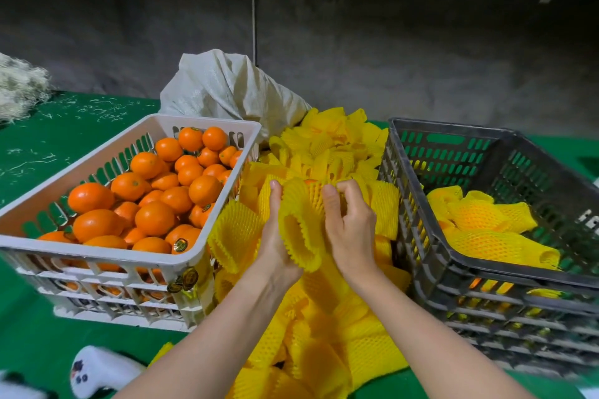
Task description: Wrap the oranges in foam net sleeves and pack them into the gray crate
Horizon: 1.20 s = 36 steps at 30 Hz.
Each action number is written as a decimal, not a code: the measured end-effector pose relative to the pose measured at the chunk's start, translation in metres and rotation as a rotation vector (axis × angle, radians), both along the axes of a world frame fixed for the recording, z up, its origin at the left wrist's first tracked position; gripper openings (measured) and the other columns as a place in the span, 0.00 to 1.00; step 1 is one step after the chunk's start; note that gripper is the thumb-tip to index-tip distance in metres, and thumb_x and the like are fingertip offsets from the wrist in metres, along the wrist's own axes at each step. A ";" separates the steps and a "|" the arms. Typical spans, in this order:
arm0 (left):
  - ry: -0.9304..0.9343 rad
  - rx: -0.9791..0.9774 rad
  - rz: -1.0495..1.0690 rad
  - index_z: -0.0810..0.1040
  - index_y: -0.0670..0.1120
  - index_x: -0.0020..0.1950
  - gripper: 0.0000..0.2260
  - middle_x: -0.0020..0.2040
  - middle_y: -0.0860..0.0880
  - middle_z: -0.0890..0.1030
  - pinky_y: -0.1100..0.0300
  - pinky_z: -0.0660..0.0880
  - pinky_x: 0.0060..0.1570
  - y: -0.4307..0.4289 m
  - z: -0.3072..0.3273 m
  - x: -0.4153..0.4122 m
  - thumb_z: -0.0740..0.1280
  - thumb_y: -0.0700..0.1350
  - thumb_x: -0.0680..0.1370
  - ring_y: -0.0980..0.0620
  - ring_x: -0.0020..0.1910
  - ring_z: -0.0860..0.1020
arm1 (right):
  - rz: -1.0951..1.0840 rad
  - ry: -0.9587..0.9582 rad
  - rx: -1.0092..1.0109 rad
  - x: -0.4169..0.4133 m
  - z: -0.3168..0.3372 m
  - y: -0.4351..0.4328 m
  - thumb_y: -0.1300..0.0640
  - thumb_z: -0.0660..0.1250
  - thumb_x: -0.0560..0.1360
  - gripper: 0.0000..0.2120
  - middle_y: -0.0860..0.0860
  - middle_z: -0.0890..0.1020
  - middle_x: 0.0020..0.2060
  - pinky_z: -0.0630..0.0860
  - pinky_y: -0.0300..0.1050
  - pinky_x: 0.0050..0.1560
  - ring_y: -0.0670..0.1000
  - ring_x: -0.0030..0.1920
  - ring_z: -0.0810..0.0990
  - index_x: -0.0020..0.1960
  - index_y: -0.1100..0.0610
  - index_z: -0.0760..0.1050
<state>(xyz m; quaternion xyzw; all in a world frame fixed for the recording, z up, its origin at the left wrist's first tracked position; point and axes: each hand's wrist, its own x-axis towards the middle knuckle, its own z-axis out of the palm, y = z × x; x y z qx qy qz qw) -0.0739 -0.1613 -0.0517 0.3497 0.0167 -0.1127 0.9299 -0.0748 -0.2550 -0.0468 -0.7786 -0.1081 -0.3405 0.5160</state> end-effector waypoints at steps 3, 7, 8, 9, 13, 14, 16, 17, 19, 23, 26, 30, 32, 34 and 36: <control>0.029 0.074 -0.002 0.83 0.46 0.50 0.24 0.45 0.45 0.85 0.56 0.80 0.41 0.003 0.000 0.003 0.57 0.63 0.76 0.49 0.43 0.84 | 0.072 0.046 0.143 0.008 0.014 -0.008 0.56 0.60 0.79 0.11 0.45 0.68 0.30 0.64 0.41 0.34 0.41 0.32 0.67 0.38 0.56 0.68; 0.024 0.052 -0.090 0.87 0.48 0.41 0.22 0.46 0.45 0.85 0.55 0.80 0.35 0.009 0.005 0.004 0.61 0.63 0.72 0.48 0.42 0.84 | 0.223 0.165 0.288 0.010 0.021 -0.011 0.56 0.61 0.78 0.14 0.46 0.67 0.29 0.63 0.39 0.33 0.41 0.31 0.64 0.34 0.54 0.66; 0.026 0.042 -0.109 0.87 0.47 0.41 0.22 0.46 0.44 0.85 0.54 0.80 0.36 0.011 0.005 0.005 0.62 0.63 0.70 0.47 0.43 0.84 | 0.241 0.208 0.344 0.011 0.021 -0.011 0.56 0.61 0.78 0.15 0.47 0.66 0.28 0.62 0.39 0.31 0.42 0.30 0.64 0.33 0.55 0.66; 0.037 0.030 -0.131 0.87 0.46 0.43 0.22 0.48 0.43 0.85 0.53 0.81 0.37 0.012 0.007 0.005 0.62 0.62 0.69 0.47 0.44 0.84 | 0.245 0.251 0.391 0.011 0.021 -0.011 0.55 0.61 0.78 0.16 0.47 0.67 0.27 0.62 0.39 0.30 0.43 0.30 0.64 0.33 0.55 0.66; 0.110 -0.107 -0.191 0.84 0.40 0.50 0.26 0.51 0.39 0.83 0.49 0.81 0.42 0.012 0.015 0.004 0.68 0.60 0.66 0.42 0.47 0.83 | 0.275 0.298 0.453 0.012 0.017 -0.011 0.55 0.62 0.77 0.15 0.50 0.71 0.28 0.66 0.40 0.32 0.45 0.32 0.68 0.33 0.57 0.67; 0.134 -0.147 -0.200 0.83 0.38 0.50 0.27 0.51 0.39 0.83 0.49 0.81 0.42 0.011 0.017 0.005 0.70 0.60 0.65 0.41 0.46 0.83 | 0.290 0.286 0.448 0.011 0.014 -0.010 0.56 0.62 0.77 0.15 0.50 0.71 0.29 0.67 0.41 0.34 0.44 0.33 0.69 0.33 0.58 0.67; 0.148 -0.169 -0.192 0.83 0.36 0.50 0.28 0.49 0.39 0.83 0.49 0.81 0.44 0.008 0.022 0.006 0.70 0.59 0.64 0.42 0.45 0.83 | 0.308 0.304 0.475 0.009 0.010 -0.008 0.61 0.60 0.78 0.15 0.51 0.72 0.31 0.68 0.43 0.39 0.46 0.37 0.70 0.33 0.58 0.67; 0.145 -0.149 -0.170 0.82 0.37 0.52 0.29 0.49 0.39 0.83 0.49 0.81 0.44 0.006 0.023 0.007 0.70 0.59 0.64 0.43 0.45 0.83 | 0.311 0.336 0.497 0.009 0.009 -0.008 0.64 0.59 0.78 0.14 0.52 0.74 0.33 0.69 0.44 0.40 0.47 0.38 0.71 0.34 0.58 0.68; 0.125 -0.059 -0.100 0.79 0.41 0.54 0.28 0.47 0.40 0.84 0.51 0.79 0.41 0.006 0.020 0.009 0.68 0.61 0.65 0.44 0.42 0.84 | 0.298 0.403 0.506 0.010 0.012 -0.010 0.67 0.58 0.78 0.11 0.53 0.76 0.36 0.71 0.44 0.39 0.48 0.38 0.73 0.38 0.56 0.70; 0.090 0.119 -0.004 0.85 0.46 0.45 0.22 0.46 0.43 0.85 0.55 0.80 0.37 0.010 0.014 0.012 0.61 0.62 0.74 0.46 0.43 0.84 | 0.426 0.513 0.569 0.010 0.018 -0.020 0.48 0.56 0.78 0.13 0.52 0.80 0.51 0.78 0.47 0.51 0.51 0.51 0.80 0.51 0.51 0.77; 0.123 0.225 0.128 0.80 0.48 0.52 0.18 0.49 0.44 0.84 0.51 0.79 0.47 0.006 0.015 0.011 0.63 0.61 0.75 0.44 0.48 0.83 | 0.556 0.564 0.533 0.003 0.016 -0.014 0.38 0.50 0.74 0.23 0.53 0.79 0.58 0.76 0.52 0.58 0.52 0.59 0.78 0.54 0.46 0.78; -0.063 0.650 0.460 0.68 0.52 0.28 0.20 0.26 0.53 0.71 0.60 0.68 0.31 0.005 0.009 0.015 0.62 0.59 0.78 0.55 0.28 0.71 | 0.535 0.655 0.701 -0.001 0.013 -0.005 0.42 0.48 0.79 0.21 0.53 0.81 0.54 0.78 0.47 0.53 0.50 0.53 0.80 0.55 0.50 0.77; -0.246 0.860 0.530 0.60 0.52 0.23 0.25 0.21 0.55 0.61 0.58 0.57 0.27 0.009 0.007 0.014 0.61 0.57 0.78 0.58 0.22 0.60 | 0.506 0.719 0.763 -0.002 0.011 -0.006 0.42 0.49 0.79 0.20 0.52 0.80 0.53 0.78 0.45 0.50 0.50 0.52 0.80 0.57 0.51 0.74; -0.321 0.974 0.565 0.59 0.49 0.24 0.25 0.20 0.54 0.59 0.56 0.55 0.27 0.013 0.005 0.016 0.61 0.56 0.78 0.56 0.22 0.58 | 0.488 0.724 0.759 -0.002 0.010 -0.005 0.41 0.48 0.79 0.19 0.52 0.79 0.53 0.78 0.45 0.47 0.51 0.52 0.79 0.57 0.49 0.72; -0.313 0.960 0.573 0.59 0.47 0.24 0.26 0.21 0.52 0.60 0.54 0.56 0.28 0.015 0.005 0.020 0.64 0.54 0.78 0.54 0.22 0.58 | 0.464 0.725 0.729 -0.003 0.010 -0.004 0.40 0.48 0.79 0.20 0.53 0.80 0.54 0.79 0.46 0.46 0.52 0.52 0.80 0.57 0.49 0.73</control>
